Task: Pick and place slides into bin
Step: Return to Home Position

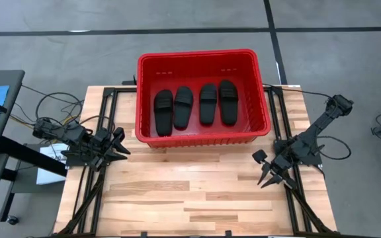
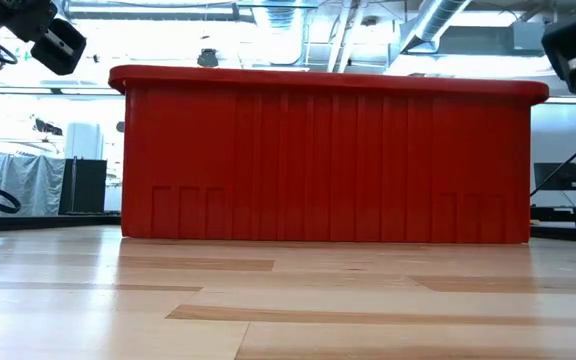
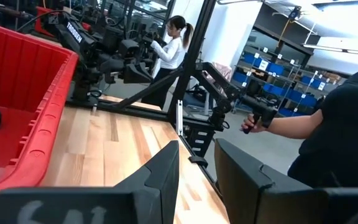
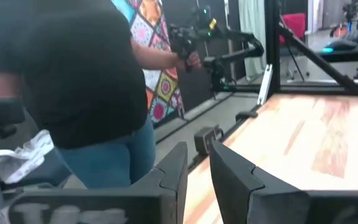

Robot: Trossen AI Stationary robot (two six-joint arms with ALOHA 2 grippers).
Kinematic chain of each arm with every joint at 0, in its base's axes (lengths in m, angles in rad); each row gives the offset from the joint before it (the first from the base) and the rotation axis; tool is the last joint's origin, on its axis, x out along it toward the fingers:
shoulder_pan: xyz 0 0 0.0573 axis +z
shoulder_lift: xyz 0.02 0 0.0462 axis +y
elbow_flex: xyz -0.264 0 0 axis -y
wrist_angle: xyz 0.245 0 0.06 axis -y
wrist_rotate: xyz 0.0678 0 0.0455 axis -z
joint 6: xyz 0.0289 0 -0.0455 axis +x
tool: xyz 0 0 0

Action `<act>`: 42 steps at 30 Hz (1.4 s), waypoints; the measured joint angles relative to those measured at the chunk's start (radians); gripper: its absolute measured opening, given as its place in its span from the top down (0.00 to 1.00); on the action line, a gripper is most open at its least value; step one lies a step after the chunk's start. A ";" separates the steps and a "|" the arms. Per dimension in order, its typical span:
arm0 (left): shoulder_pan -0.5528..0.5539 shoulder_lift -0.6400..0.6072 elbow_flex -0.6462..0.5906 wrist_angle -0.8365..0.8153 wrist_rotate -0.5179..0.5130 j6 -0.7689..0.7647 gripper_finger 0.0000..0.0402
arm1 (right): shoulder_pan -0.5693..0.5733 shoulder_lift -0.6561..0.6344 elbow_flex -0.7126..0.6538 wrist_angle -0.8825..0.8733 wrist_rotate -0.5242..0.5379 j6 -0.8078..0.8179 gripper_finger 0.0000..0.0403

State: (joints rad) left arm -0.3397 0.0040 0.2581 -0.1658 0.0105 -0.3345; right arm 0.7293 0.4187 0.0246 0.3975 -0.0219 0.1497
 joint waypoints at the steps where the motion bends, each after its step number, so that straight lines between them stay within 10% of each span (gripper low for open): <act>1: 0.000 0.000 0.000 0.000 0.000 -0.001 0.77 | 0.001 0.000 0.000 -0.010 0.000 0.000 0.85; 21: 0.000 0.000 0.000 -0.097 0.014 -0.091 0.77 | 0.001 0.000 0.003 -0.221 0.000 0.000 0.85; 32: 0.000 0.000 0.000 -0.098 0.439 -0.131 0.77 | 0.001 0.000 0.003 -0.220 0.000 0.000 0.85; 42: -0.004 0.000 -0.051 -0.105 0.430 -0.019 0.77 | 0.001 0.000 0.003 -0.220 0.000 0.000 0.85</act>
State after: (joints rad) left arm -0.3433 0.0040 0.2073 -0.2710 0.4408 -0.3538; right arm 0.7307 0.4187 0.0280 0.1772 -0.0219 0.1497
